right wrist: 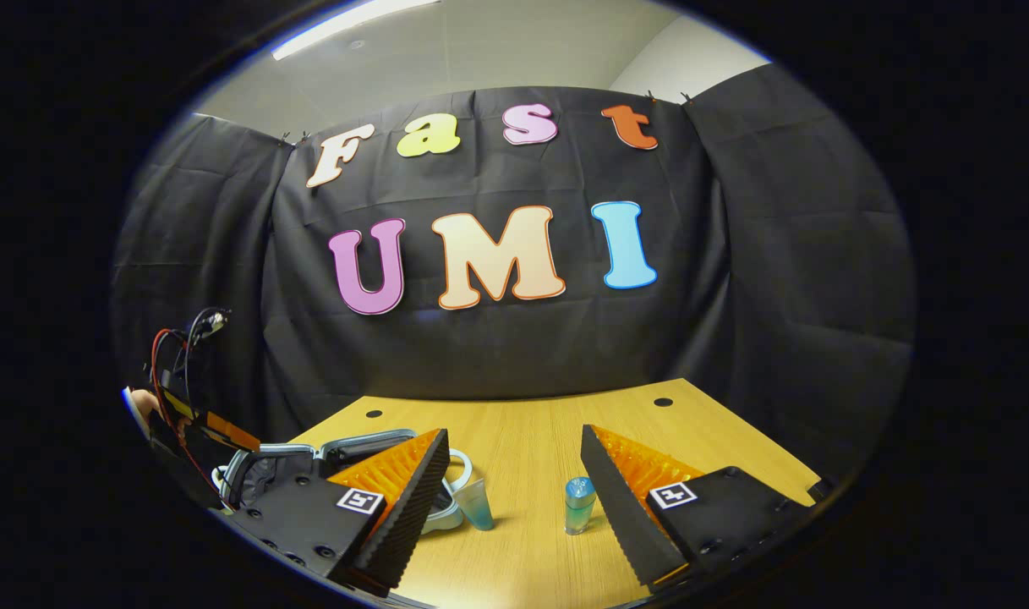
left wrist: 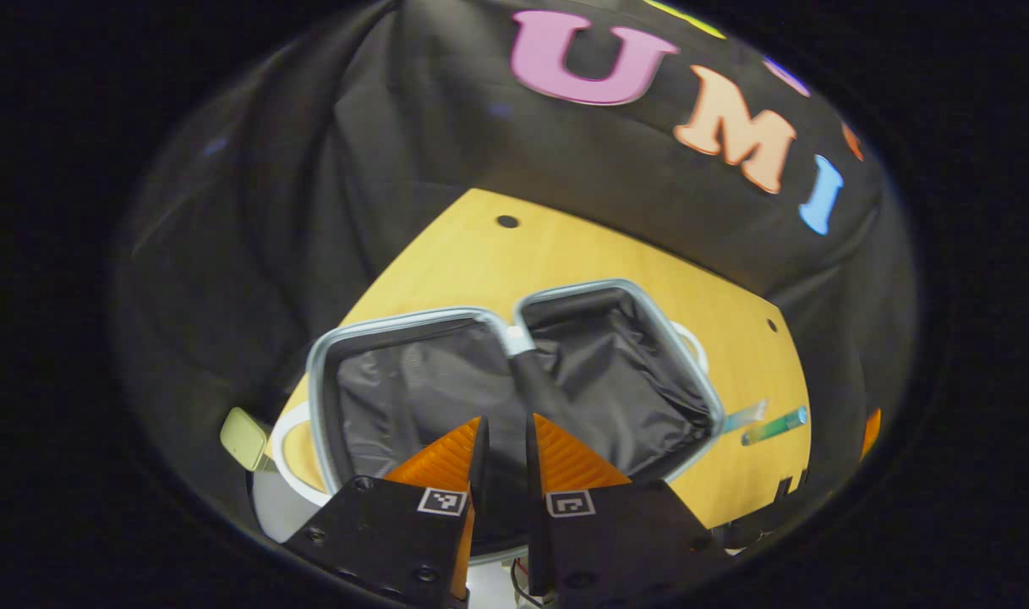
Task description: First open the suitcase, pack the skin care products into it, and then close the suitcase.
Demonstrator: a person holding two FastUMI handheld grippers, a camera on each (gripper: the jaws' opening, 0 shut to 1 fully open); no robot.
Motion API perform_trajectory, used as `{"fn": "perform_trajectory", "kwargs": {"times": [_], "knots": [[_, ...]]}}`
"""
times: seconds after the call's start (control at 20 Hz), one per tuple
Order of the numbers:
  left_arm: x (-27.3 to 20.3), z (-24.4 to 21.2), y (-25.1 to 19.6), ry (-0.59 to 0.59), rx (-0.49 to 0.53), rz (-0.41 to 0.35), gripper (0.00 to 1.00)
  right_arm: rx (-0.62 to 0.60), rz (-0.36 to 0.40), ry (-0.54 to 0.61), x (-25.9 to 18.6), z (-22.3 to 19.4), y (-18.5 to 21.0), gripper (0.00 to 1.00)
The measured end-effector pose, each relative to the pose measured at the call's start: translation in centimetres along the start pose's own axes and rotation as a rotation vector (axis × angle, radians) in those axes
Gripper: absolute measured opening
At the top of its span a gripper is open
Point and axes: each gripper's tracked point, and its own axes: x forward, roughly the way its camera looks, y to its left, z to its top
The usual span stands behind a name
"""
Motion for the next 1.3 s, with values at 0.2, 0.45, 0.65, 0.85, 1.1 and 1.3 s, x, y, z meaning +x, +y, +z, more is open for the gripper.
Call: {"fn": "perform_trajectory", "kwargs": {"times": [0.2, 0.45, 0.65, 0.85, 1.1, 1.3], "knots": [[-0.4, 0.5, -8.1, -0.072, 0.126, -0.137, 0.56, 0.014, 0.012, 0.043, 0.5, -0.9, -1.4, 0.98], [0.4, -0.4, -14.1, -0.096, 0.229, -0.178, 0.95, 0.011, 0.034, 0.092, 1.0, -1.9, -3.2, 0.98], [1.2, -1.2, -20.0, -0.126, 0.253, -0.244, 0.95, 0.017, 0.052, 0.137, 1.7, -3.5, -4.6, 0.98], [3.2, -1.8, -25.3, -0.171, 0.244, -0.284, 0.95, 0.022, 0.078, 0.194, 2.8, -5.8, -5.8, 0.98], [7.4, -3.2, -29.5, -0.214, 0.28, -0.281, 0.95, 0.013, 0.121, 0.252, 4.3, -8.5, -7.0, 0.98], [10.9, -5.0, -30.5, -0.218, 0.248, -0.253, 0.94, -0.009, 0.146, 0.277, 5.2, -10.0, -8.0, 0.98]]}}
